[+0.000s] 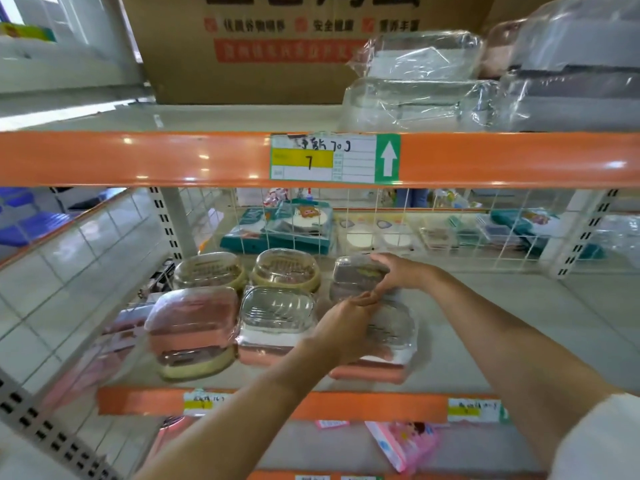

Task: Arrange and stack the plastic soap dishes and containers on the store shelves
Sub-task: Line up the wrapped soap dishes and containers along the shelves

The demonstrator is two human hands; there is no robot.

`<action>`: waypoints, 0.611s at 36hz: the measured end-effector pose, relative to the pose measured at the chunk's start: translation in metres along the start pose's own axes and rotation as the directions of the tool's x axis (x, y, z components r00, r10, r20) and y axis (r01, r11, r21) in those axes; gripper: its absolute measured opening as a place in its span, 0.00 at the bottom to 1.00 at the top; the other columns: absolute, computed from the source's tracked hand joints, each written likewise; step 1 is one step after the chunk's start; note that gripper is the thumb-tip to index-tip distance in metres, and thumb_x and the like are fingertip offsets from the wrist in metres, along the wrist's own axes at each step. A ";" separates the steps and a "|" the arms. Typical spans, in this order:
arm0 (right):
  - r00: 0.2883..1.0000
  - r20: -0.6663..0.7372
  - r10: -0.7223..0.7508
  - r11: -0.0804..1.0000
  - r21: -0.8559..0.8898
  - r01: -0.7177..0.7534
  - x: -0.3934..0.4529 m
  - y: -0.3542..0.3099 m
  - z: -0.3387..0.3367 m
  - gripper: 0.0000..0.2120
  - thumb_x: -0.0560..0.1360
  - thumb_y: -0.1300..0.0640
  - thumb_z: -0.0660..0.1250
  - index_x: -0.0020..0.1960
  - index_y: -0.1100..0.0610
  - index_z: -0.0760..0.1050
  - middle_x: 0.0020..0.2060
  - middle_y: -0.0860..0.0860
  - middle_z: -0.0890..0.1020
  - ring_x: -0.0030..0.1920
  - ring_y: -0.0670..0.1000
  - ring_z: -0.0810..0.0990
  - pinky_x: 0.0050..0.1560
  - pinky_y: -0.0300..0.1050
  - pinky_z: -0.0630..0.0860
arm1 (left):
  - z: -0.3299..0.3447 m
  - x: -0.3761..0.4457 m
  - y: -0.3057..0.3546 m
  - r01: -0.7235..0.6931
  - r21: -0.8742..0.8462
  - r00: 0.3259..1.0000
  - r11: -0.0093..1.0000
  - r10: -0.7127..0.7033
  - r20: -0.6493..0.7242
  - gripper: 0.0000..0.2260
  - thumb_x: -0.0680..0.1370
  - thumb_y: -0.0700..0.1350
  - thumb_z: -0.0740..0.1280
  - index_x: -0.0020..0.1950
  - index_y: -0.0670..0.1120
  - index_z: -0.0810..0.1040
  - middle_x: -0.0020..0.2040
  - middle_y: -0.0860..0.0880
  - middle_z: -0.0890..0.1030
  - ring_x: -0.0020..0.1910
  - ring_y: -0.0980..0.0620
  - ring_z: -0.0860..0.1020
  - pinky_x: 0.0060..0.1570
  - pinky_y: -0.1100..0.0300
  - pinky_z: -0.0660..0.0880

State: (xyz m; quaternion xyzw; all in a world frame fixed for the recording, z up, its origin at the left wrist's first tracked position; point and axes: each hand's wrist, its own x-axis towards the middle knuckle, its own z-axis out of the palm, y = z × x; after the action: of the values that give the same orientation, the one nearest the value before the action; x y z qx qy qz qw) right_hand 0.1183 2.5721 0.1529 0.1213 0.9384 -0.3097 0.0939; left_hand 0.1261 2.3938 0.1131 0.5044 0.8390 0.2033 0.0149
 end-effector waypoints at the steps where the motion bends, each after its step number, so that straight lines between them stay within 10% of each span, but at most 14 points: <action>1: 1.000 -0.008 -0.001 1.000 0.010 0.001 -0.002 0.000 0.000 0.42 0.70 0.60 0.74 0.77 0.57 0.55 0.73 0.55 0.63 0.70 0.54 0.65 0.65 0.43 0.65 | 0.000 0.000 0.000 0.003 -0.007 1.000 1.000 -0.003 -0.004 0.38 0.67 0.56 0.76 0.73 0.44 0.68 0.73 0.47 0.66 0.73 0.50 0.64 0.71 0.61 0.59; 11: 0.962 -0.261 -0.087 0.992 -0.111 0.059 -0.048 0.000 0.000 0.30 0.75 0.51 0.69 0.73 0.56 0.64 0.71 0.54 0.67 0.68 0.54 0.67 0.61 0.42 0.65 | -0.003 0.002 0.013 0.094 0.098 0.993 0.991 -0.101 0.062 0.36 0.66 0.55 0.76 0.70 0.45 0.70 0.70 0.49 0.71 0.66 0.48 0.72 0.66 0.55 0.68; 22: 0.969 -0.221 -0.112 0.965 -0.257 0.053 -0.146 0.006 -0.006 0.28 0.76 0.51 0.68 0.72 0.58 0.65 0.67 0.55 0.72 0.65 0.52 0.72 0.62 0.43 0.68 | -0.027 -0.005 0.040 0.124 0.218 0.980 0.968 -0.154 0.126 0.33 0.71 0.59 0.71 0.71 0.46 0.68 0.67 0.50 0.73 0.67 0.50 0.70 0.68 0.57 0.66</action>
State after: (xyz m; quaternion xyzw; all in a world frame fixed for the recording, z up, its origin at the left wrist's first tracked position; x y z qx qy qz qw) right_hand 0.2586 2.5561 0.1907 0.1048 0.9785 -0.1768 -0.0156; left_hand 0.1559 2.3973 0.1511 0.4560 0.8860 0.0760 0.0354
